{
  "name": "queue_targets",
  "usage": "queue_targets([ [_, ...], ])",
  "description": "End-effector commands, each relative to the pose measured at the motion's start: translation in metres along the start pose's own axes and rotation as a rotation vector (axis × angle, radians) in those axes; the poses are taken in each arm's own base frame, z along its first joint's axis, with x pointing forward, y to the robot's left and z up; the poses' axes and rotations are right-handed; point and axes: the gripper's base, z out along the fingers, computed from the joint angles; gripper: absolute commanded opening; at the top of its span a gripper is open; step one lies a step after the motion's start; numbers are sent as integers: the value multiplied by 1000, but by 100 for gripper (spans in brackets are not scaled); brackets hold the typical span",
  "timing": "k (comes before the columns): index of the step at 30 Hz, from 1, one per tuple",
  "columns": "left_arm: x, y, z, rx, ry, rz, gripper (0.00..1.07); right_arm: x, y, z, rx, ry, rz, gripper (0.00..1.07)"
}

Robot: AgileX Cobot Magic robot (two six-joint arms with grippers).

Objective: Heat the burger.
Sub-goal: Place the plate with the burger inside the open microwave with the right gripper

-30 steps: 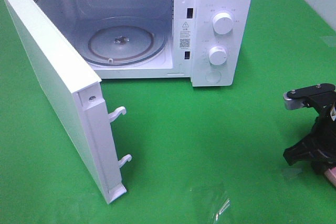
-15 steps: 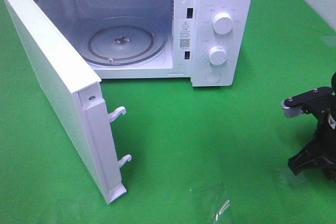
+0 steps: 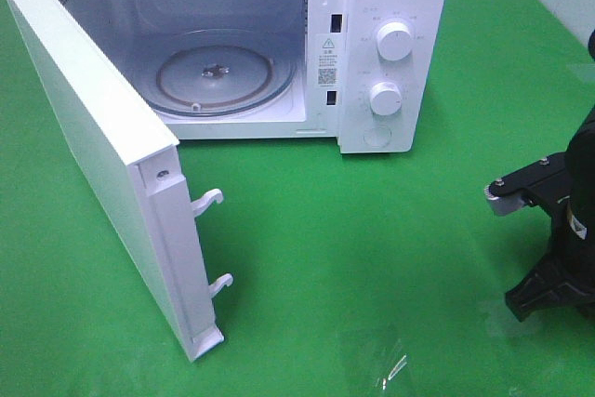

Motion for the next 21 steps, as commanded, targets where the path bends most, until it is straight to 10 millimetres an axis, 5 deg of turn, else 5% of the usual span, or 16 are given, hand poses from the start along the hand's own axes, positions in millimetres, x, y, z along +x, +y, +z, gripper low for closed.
queue_targets([
  [1, 0, 0, -2, 1, -29, 3, 91, 4, -5, -9, 67, 4, -34, 0],
  [21, 0, 0, -2, 1, -29, 3, 91, 19, 6, -57, 151, -69, -119, 0],
])
